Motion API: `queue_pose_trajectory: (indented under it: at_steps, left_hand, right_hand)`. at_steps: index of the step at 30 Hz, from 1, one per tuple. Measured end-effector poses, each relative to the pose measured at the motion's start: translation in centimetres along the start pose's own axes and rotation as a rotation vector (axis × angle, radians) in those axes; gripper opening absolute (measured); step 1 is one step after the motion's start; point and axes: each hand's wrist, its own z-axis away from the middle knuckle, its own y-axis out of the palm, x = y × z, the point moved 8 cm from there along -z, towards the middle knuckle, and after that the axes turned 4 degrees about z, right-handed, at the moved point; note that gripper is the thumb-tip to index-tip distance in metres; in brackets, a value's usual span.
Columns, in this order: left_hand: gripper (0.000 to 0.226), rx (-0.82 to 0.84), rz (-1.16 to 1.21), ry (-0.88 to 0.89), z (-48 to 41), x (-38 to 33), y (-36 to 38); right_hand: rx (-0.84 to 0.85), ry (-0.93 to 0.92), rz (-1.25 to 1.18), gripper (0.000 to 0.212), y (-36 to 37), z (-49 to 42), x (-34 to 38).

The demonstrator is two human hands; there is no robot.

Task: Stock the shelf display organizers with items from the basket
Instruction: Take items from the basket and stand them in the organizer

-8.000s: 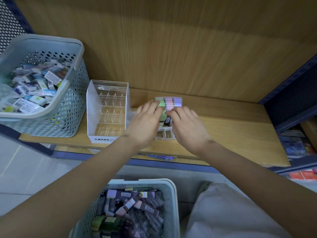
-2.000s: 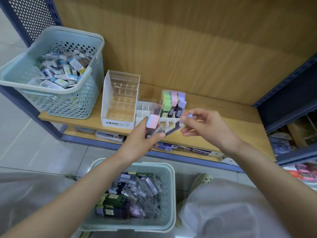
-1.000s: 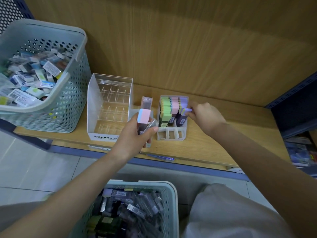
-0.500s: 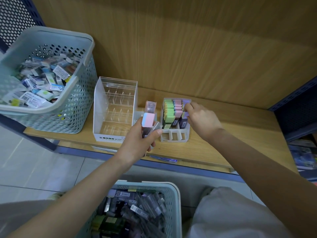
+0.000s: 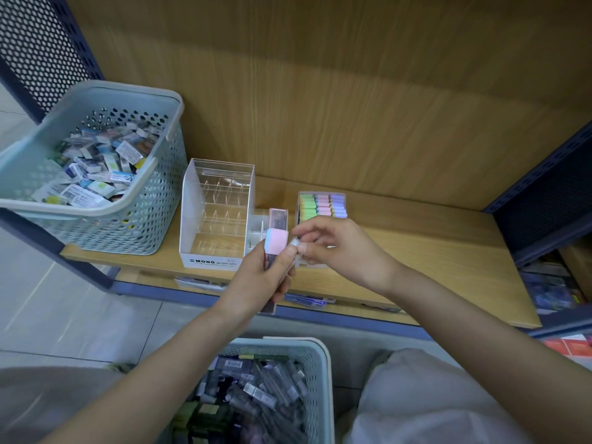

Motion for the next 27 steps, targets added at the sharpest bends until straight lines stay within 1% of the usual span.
queue_pose_trajectory:
  at_steps: [4,6,8,10,12,15,17,19,20,22,24,27]
  left_hand:
    - [0.013,0.015,0.034,0.016,0.8,-0.4,0.0]
    - [0.012,-0.002,0.029,0.016,1.0,-0.5,-0.5]
    - [0.011,-0.053,0.063,-0.011,1.2,-0.4,-1.4]
    - [0.013,-0.094,0.11,-0.03,1.5,-0.4,-2.2]
    - [0.01,-0.124,0.151,-0.004,1.6,-0.8,-2.6]
    - [0.006,-0.139,0.151,0.022,1.7,-1.2,-2.7]
    - [0.006,-0.107,0.124,0.023,1.7,-1.4,-2.1]
    - [0.007,-0.09,0.098,0.024,1.7,-1.5,-1.5]
    - [0.006,-0.081,0.087,0.032,1.7,-1.6,-1.2]
    - [0.005,-0.065,0.056,0.045,1.5,-1.8,-0.6]
    - [0.005,-0.087,0.047,0.052,1.4,-2.0,-0.5]
    - [0.008,-0.13,0.058,0.056,1.1,-2.2,-1.2]
  right_hand:
    - [0.116,0.034,-0.032,0.008,0.9,1.0,-0.2]
    - [0.071,0.076,-0.109,0.012,0.4,1.1,-0.5]
    - [-0.019,0.148,-0.284,0.009,-0.8,1.2,-1.1]
    - [-0.044,0.193,-0.384,0.004,-1.6,1.5,-1.6]
    - [0.032,0.194,-0.363,0.006,-1.1,1.9,-1.9]
    - [0.192,0.171,-0.253,0.011,0.8,2.8,-1.8]
    - [0.251,0.138,-0.186,0.014,1.9,3.3,-1.5]
    - [0.27,0.092,-0.064,0.018,2.4,3.5,-1.2]
    - [0.268,0.076,-0.018,0.025,2.6,3.5,-1.1]
    - [0.246,0.068,-0.023,0.032,2.7,3.5,-1.0]
    - [0.189,0.088,-0.102,0.026,2.4,3.3,-1.1]
    - [0.002,0.128,-0.186,0.011,0.4,2.7,-1.6]
